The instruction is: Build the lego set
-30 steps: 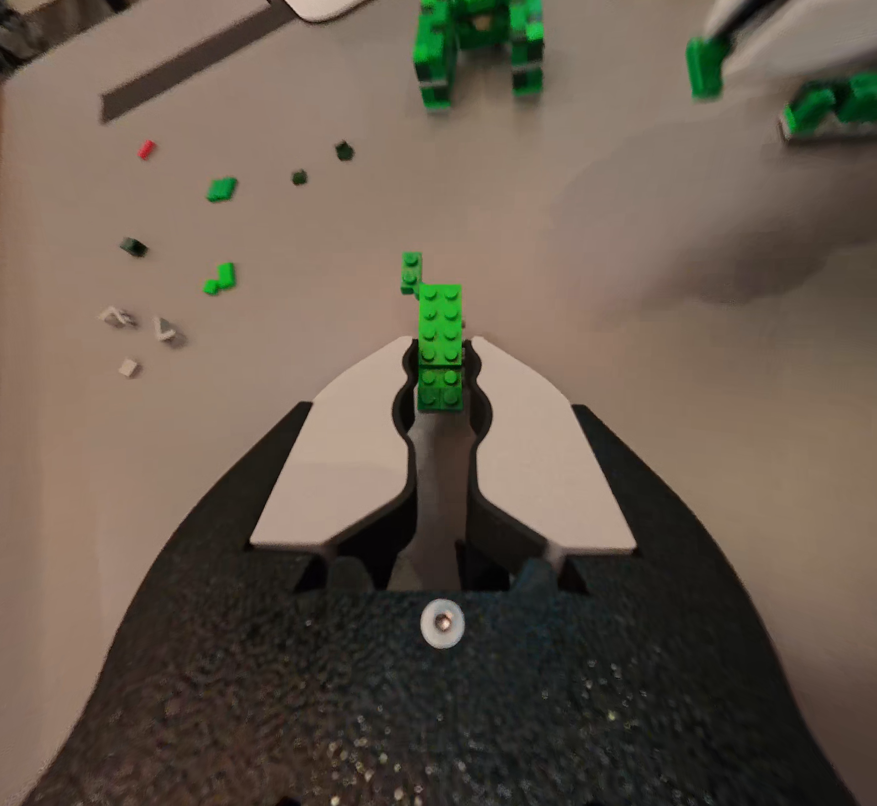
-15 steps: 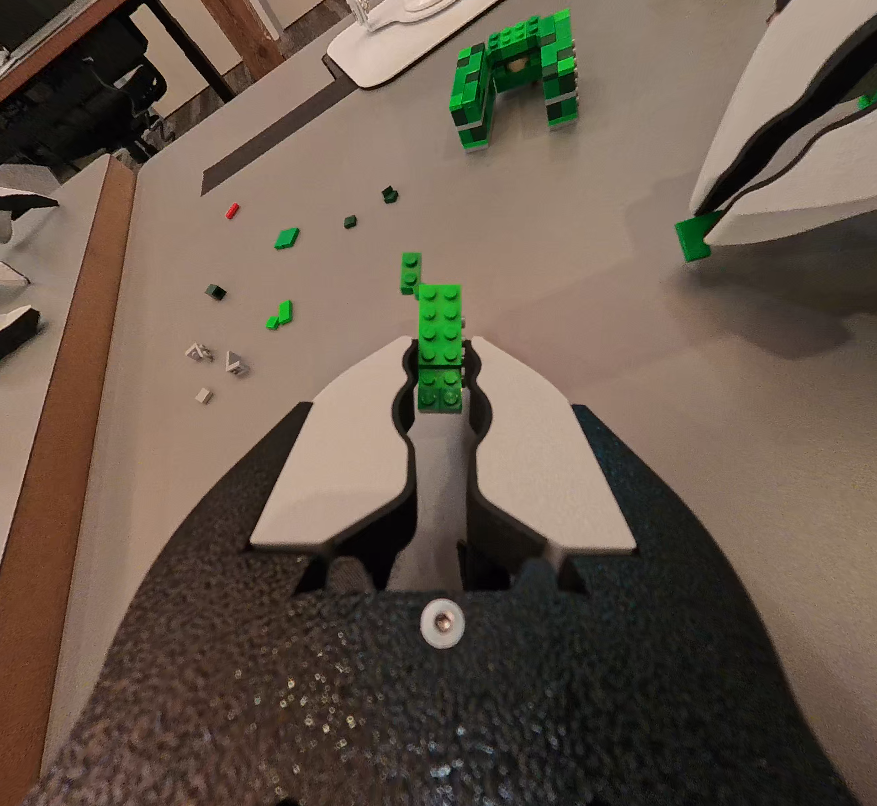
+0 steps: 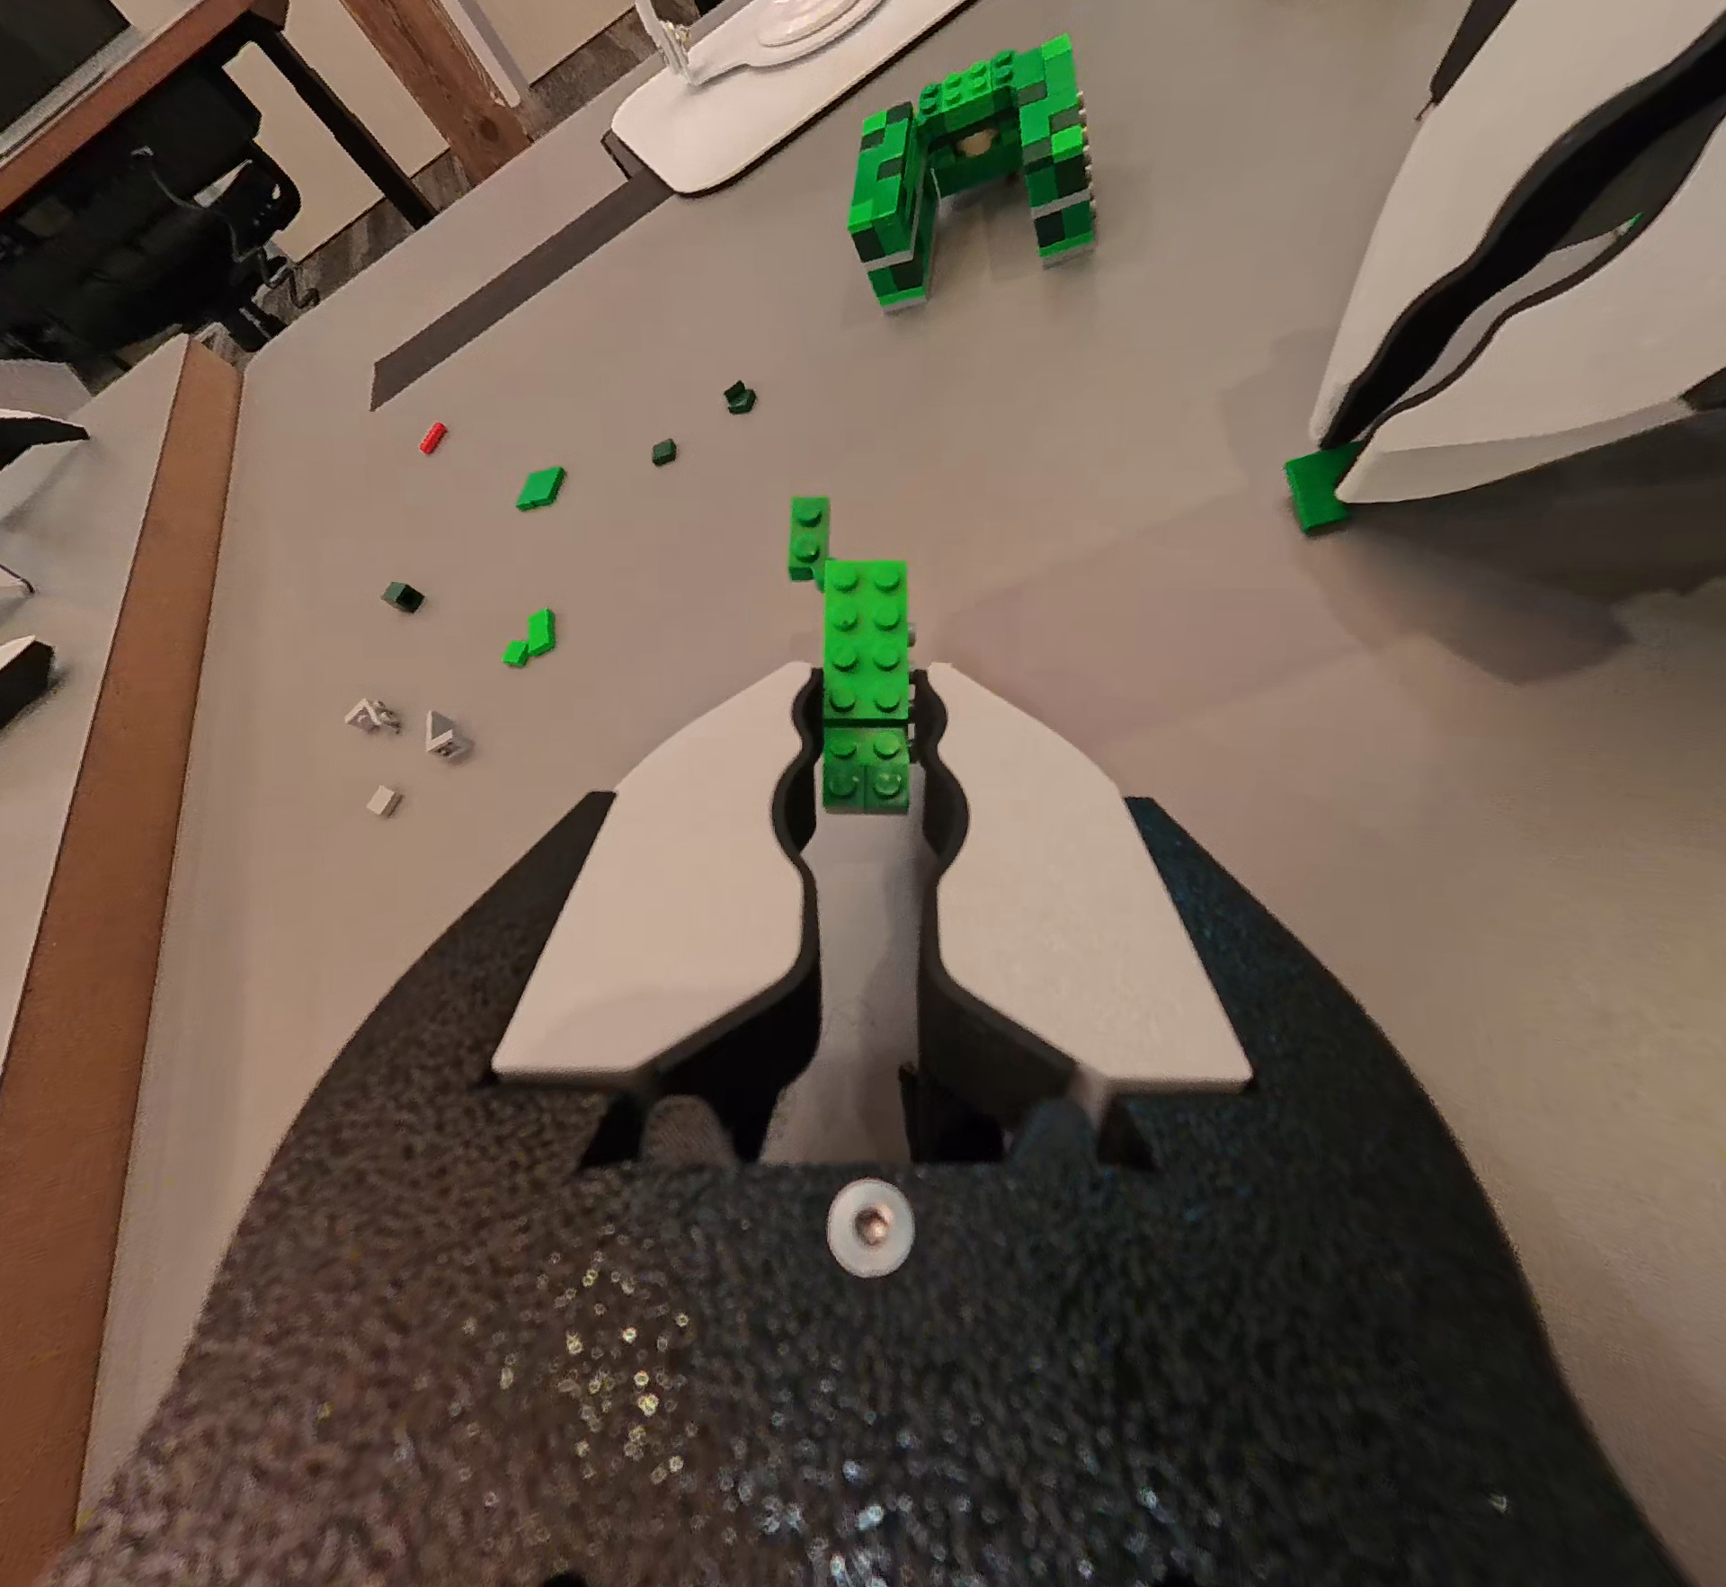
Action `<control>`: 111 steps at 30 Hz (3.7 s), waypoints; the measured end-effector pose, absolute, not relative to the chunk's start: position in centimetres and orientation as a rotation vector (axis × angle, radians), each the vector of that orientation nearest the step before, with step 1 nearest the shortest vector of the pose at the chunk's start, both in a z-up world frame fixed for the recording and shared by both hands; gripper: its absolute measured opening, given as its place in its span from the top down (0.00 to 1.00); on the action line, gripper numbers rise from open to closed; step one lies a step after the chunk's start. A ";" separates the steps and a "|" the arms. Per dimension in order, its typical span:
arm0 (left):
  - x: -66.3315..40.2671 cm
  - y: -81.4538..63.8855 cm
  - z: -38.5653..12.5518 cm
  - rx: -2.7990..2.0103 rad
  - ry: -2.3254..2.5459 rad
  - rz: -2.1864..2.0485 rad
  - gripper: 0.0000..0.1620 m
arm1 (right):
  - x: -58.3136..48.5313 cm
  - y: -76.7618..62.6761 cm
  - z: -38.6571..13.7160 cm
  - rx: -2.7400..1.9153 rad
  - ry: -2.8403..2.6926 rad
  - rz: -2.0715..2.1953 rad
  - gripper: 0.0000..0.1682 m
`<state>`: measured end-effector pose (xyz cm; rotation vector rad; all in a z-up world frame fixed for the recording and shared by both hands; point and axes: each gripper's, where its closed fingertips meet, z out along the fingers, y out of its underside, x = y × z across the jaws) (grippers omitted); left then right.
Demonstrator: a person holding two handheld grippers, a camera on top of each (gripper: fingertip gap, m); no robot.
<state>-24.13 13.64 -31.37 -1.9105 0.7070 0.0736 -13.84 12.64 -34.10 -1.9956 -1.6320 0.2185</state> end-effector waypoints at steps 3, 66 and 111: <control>-24.1 13.6 -31.4 -1.910 0.710 0.070 0.89 | -13.9 12.2 -34.1 -2.011 -1.639 0.264 0.94; -17.7 12.6 -30.9 -1.956 0.689 -0.197 0.89 | -17.6 12.8 -29.1 -1.835 -1.453 0.437 0.85; -17.0 12.2 -30.9 -1.920 0.747 -0.264 0.89 | -17.0 12.6 -29.2 -1.833 -1.650 0.408 0.83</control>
